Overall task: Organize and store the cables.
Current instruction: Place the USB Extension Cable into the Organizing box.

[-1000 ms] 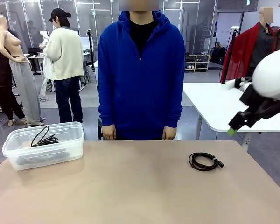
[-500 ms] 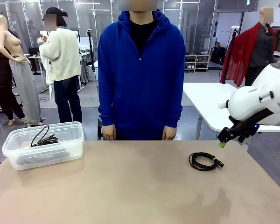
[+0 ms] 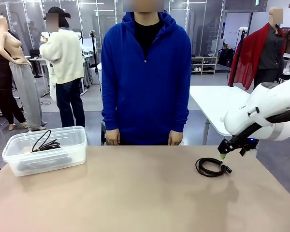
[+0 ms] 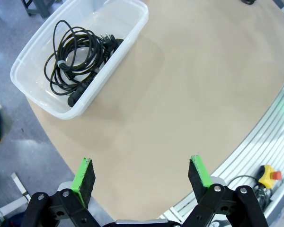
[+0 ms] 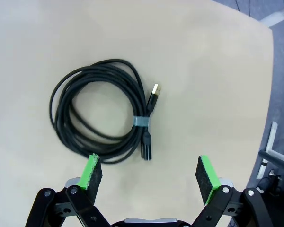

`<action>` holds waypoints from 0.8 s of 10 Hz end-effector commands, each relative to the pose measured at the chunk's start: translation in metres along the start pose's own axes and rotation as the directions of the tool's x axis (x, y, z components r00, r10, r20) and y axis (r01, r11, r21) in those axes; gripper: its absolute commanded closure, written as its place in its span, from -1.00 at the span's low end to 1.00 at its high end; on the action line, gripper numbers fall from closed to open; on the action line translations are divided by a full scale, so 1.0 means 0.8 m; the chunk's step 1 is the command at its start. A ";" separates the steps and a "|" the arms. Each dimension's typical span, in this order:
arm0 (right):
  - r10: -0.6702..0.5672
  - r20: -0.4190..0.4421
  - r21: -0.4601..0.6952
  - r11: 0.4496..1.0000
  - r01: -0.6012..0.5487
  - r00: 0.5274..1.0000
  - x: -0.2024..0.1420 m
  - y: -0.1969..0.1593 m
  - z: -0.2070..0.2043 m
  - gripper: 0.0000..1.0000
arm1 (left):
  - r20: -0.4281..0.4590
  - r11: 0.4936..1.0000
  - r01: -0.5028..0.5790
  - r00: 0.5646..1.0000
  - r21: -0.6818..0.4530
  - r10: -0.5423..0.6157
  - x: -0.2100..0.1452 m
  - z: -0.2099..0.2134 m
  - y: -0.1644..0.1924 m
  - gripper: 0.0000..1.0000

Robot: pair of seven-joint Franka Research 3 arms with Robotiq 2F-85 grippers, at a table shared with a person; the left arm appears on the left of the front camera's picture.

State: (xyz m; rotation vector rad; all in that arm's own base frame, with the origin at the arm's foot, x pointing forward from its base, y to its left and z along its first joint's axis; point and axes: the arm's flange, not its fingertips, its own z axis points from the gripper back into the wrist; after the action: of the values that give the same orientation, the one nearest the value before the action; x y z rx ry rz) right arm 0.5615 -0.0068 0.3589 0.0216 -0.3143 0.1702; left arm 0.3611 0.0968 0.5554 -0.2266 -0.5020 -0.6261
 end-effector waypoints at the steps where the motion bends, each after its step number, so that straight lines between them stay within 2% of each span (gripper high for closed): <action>1: -0.037 -0.034 -0.029 0.999 0.036 0.999 0.018 0.008 -0.032 -1.00 | -0.009 1.000 0.002 1.000 0.008 -0.002 0.001 -0.001 0.000 -1.00; 4: -0.025 -0.079 -0.019 1.000 0.024 0.997 0.026 0.012 -0.064 -1.00 | -0.009 1.000 0.002 1.000 0.008 -0.002 0.001 -0.001 0.000 -1.00; 8: -0.040 -0.112 -0.016 0.999 0.038 0.993 0.042 0.009 -0.082 -1.00 | -0.009 1.000 0.002 1.000 0.008 -0.002 0.001 -0.001 0.000 -1.00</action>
State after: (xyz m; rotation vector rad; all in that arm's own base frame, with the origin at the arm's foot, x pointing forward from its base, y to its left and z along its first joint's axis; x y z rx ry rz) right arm 0.6013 0.0078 0.3076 0.0161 -0.2120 0.1624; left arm 0.3611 0.0967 0.5554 -0.2266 -0.5020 -0.6262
